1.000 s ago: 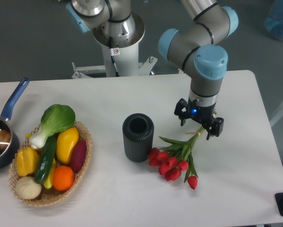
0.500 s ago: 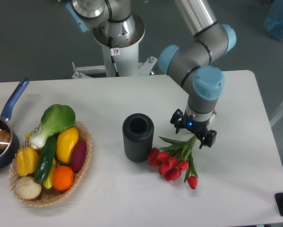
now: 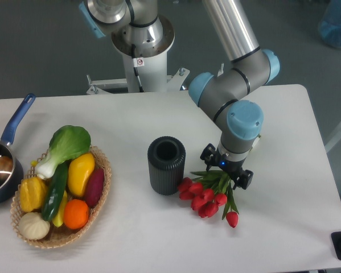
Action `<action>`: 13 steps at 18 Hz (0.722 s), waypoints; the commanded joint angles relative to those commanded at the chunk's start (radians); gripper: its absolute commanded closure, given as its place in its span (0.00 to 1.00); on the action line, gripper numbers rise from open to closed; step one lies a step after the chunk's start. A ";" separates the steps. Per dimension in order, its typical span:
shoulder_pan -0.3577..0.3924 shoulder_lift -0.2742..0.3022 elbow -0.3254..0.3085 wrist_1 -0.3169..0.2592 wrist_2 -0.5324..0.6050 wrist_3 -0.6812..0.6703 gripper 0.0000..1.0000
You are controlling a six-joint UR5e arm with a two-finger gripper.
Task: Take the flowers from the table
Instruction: 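Lower the open gripper down onto the green tulip stems, then close the gripper around the tulip stems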
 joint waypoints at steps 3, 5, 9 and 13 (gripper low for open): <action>-0.005 -0.006 0.000 0.014 0.000 0.000 0.01; -0.006 -0.005 0.000 0.015 0.000 0.000 0.25; -0.006 0.005 -0.005 0.015 0.002 -0.002 0.64; -0.003 0.017 -0.005 0.012 0.002 -0.038 0.73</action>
